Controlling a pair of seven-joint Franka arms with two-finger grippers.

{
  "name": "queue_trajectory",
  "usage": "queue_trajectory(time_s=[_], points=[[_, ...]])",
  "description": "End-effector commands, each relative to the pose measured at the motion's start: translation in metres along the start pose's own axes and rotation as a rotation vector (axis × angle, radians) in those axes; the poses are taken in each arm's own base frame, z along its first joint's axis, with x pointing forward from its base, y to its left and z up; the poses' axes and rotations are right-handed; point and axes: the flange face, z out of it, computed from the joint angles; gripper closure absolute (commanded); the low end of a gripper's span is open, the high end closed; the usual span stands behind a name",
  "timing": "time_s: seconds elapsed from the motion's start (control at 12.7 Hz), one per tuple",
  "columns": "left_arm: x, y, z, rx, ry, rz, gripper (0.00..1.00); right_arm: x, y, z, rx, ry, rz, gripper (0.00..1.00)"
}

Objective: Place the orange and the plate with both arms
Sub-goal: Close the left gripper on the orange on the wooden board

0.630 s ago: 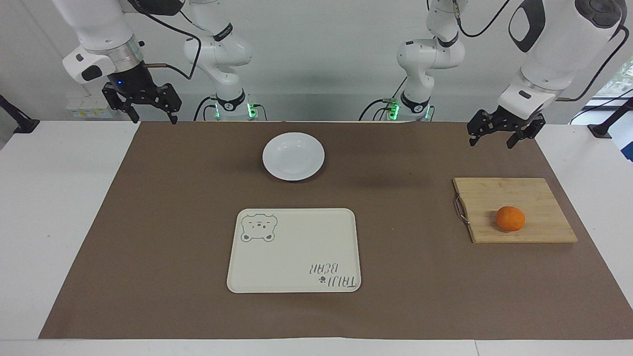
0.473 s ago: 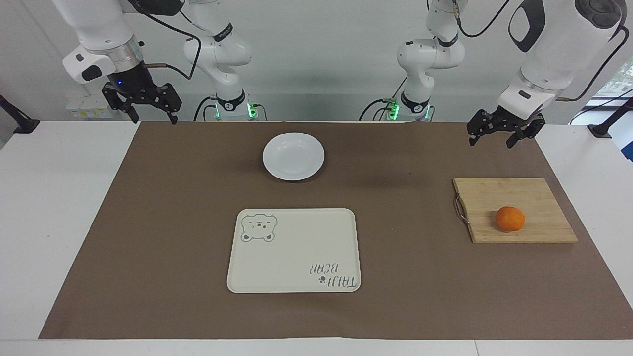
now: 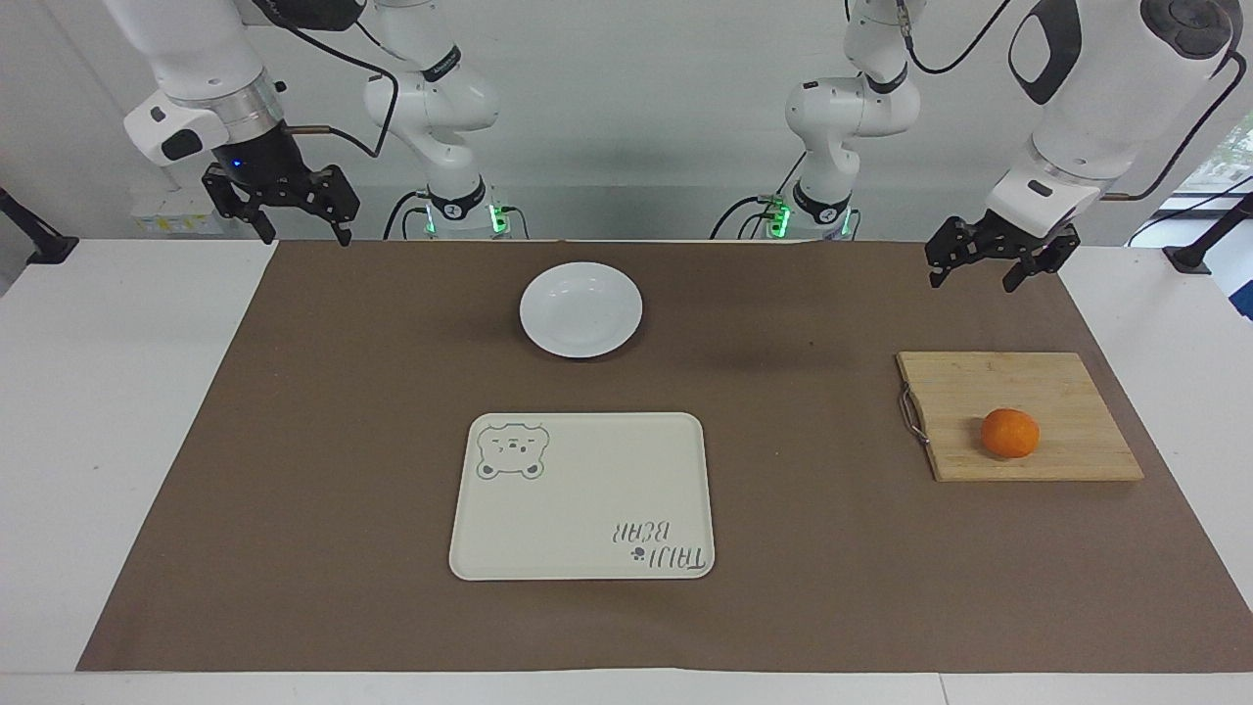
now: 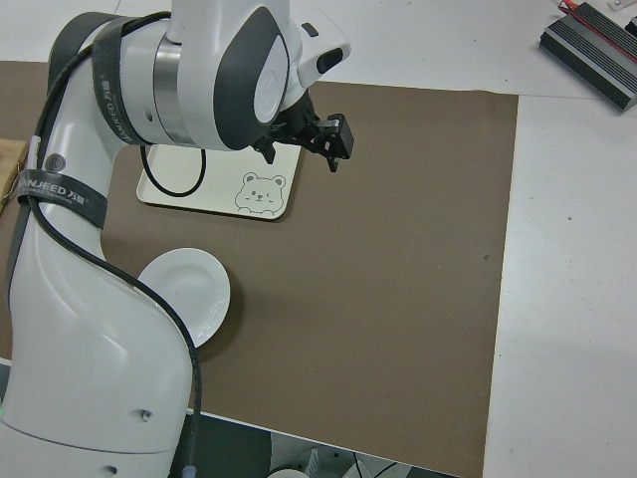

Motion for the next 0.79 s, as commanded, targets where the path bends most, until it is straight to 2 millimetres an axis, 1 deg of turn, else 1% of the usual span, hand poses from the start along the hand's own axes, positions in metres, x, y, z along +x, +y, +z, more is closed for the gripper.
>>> queue_trajectory(time_s=[0.0,0.24,0.71], points=[[-0.0031,-0.0033,-0.0015,0.010,-0.020,-0.005,0.00,-0.0027,0.0008,-0.0036,-0.002,0.013,0.015,0.00],[-0.0068,-0.0044,0.0016,0.009,-0.026,-0.011,0.00,-0.0027,0.0000,-0.0037,-0.002,0.013,0.013,0.00],[-0.0031,-0.0132,0.0005,0.008,-0.012,-0.034,0.00,-0.0027,0.0002,-0.0036,-0.003,0.013,0.013,0.00]])
